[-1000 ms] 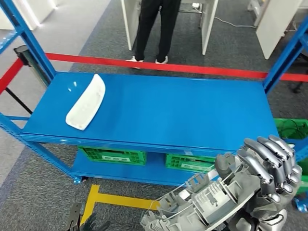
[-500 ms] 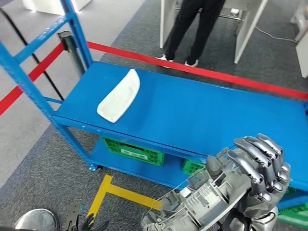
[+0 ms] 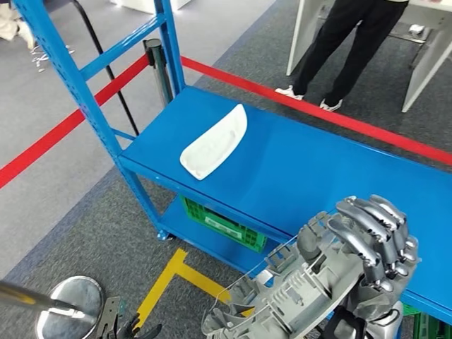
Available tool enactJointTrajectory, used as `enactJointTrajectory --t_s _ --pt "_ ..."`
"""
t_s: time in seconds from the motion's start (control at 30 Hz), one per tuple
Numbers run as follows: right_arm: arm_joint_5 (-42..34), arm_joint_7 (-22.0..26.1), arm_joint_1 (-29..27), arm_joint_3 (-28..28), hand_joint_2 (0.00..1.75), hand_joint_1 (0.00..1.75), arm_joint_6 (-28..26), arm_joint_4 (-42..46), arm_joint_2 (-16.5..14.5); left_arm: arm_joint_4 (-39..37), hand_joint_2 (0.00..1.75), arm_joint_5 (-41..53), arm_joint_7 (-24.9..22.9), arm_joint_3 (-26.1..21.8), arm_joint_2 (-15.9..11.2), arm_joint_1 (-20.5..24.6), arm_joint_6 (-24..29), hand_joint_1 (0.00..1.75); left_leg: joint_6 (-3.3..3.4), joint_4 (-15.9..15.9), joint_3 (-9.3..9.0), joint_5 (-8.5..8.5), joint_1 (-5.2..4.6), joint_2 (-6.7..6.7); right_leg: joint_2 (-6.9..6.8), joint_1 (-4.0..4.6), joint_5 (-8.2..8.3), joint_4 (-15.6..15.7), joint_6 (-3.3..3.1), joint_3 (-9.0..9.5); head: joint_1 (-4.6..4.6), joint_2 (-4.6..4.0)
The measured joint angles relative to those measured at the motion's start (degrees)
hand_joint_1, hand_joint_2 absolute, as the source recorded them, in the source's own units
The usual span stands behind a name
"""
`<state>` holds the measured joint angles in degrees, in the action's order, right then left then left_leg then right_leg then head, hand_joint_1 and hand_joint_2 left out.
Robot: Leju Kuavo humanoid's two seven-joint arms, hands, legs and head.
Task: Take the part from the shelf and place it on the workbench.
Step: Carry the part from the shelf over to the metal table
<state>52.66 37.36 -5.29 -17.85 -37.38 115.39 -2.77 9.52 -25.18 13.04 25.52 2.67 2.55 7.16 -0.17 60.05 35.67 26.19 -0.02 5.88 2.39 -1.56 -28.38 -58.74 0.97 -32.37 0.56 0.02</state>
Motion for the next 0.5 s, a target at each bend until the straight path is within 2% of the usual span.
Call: enactJointTrajectory --t_s 0.03,0.07,0.1,0.13,0.17,0.2,0.23,0.3,0.33,0.37,0.4,0.43,0.47,0.5 --pt "-0.1 0.0 0.1 -0.1 1.75 0.79 0.0 0.0 0.0 0.0 1.75 0.0 0.0 0.1 0.0 0.0 0.0 0.0 -0.32 2.0 0.88 1.08 -0.07 -1.62 -0.8 -0.07 -0.03 0.2 -0.33 0.28 -0.23 0.0" --pt "-0.2 -0.1 0.2 -0.3 1.75 0.79 0.0 0.0 0.0 0.0 1.75 0.0 0.0 0.1 0.0 0.1 0.0 0.0 -0.63 5.1 2.38 2.64 -0.04 -3.48 -1.67 0.01 -0.17 0.2 -0.63 0.54 -0.46 0.0" --pt "-0.3 -0.1 0.2 -0.3 1.75 0.79 0.0 -0.1 0.0 0.0 1.75 0.0 0.0 0.2 0.1 0.3 0.0 0.0 -0.9 9.0 4.3 4.31 0.12 -4.57 -2.57 0.11 -0.35 0.2 -0.87 0.71 -0.7 0.0" --pt "-0.4 -0.2 0.2 -0.4 1.75 0.79 0.0 -0.1 0.1 0.0 1.75 0.0 0.0 0.2 0.1 0.3 0.0 0.0 -1.09 12.6 6.09 5.53 0.31 -5.0 -3.45 0.18 -0.51 0.2 -1.0 0.85 -0.71 0.0" --pt "-0.5 -0.3 0.2 -0.5 1.75 0.79 0.0 -0.1 0.1 0.0 1.75 0.0 0.0 0.2 0.1 0.3 0.0 0.0 -1.22 14.7 7.24 5.91 0.48 -5.17 -4.26 0.22 -0.68 0.2 -1.06 1.0 -0.73 0.0" --pt "-0.6 -0.4 0.2 -0.6 1.75 0.79 0.0 -0.1 0.2 0.0 1.75 0.0 0.0 0.3 0.1 0.3 0.1 0.0 -1.27 14.7 7.3 5.16 0.58 -5.29 -4.99 0.23 -0.85 0.2 -1.01 1.18 -0.74 0.0" --pt "-0.7 -0.5 0.2 -0.7 1.75 0.79 0.0 -0.2 0.2 0.0 1.75 0.0 0.0 0.3 0.1 0.2 0.1 0.0 -1.22 12.4 6.19 3.43 0.62 -5.59 -5.67 0.24 -1.05 0.2 -0.92 1.45 -0.74 0.0" --pt "-0.8 -0.6 0.3 -0.8 1.75 0.79 0.0 -0.2 0.2 0.0 1.75 0.0 0.0 0.3 0.1 0.2 0.2 0.0 -0.73 4.8 2.34 -0.19 0.21 -7.92 -6.97 0.4 -1.6 0.2 -0.52 2.1 -0.76 0.0" --pt "-0.9 -0.6 0.3 -0.9 1.75 0.79 0.0 -0.2 0.3 0.0 1.75 0.0 0.0 0.3 0.1 0.4 0.2 0.0 -0.32 1.8 0.88 -1.02 -0.13 -9.16 -7.57 0.57 -1.87 0.2 -0.23 2.32 -0.76 0.0" --pt "-0.9 -0.6 0.3 -0.9 1.75 0.79 0.0 -0.2 0.3 0.0 1.75 0.0 0.0 0.3 0.1 0.5 0.2 0.0 0.06 0.1 0.16 -1.15 -0.45 -10.04 -8.17 0.75 -2.1 0.2 0.07 2.47 -0.72 -0.01" --pt "-0.9 -0.6 0.4 -0.9 1.75 0.79 0.0 -0.2 0.3 0.0 1.75 0.0 0.0 0.3 0.1 0.5 0.2 0.0 0.39 -0.3 0.11 -0.79 -0.72 -10.09 -8.82 0.91 -2.25 0.3 0.39 2.57 -0.69 -0.01" --pt "-0.9 -0.7 0.4 -0.9 1.75 0.79 0.0 -0.2 0.3 0.0 1.75 0.0 0.0 0.3 0.1 0.5 0.2 0.0 0.76 -0.5 0.19 -0.76 -0.71 -9.45 -9.5 0.94 -2.39 0.4 0.71 2.78 -0.67 -0.01" --pt "-0.9 -0.7 0.5 -0.9 1.75 0.79 0.0 -0.2 0.4 0.0 1.75 0.0 0.0 0.3 0.1 0.3 0.2 0.0 1.07 -0.7 0.13 -0.82 -0.6 -8.74 -9.58 0.86 -2.67 0.4 1.03 2.91 -0.62 -0.01" --pt "-0.9 -0.7 0.6 -0.9 1.75 0.79 0.0 -0.2 0.4 0.0 1.75 0.0 0.0 0.3 0.1 0.2 0.2 0.0 1.46 -1.0 0.0 -0.9 -0.46 -8.02 -8.7 0.74 -3.34 -0.1 1.28 2.75 -0.58 -0.01"
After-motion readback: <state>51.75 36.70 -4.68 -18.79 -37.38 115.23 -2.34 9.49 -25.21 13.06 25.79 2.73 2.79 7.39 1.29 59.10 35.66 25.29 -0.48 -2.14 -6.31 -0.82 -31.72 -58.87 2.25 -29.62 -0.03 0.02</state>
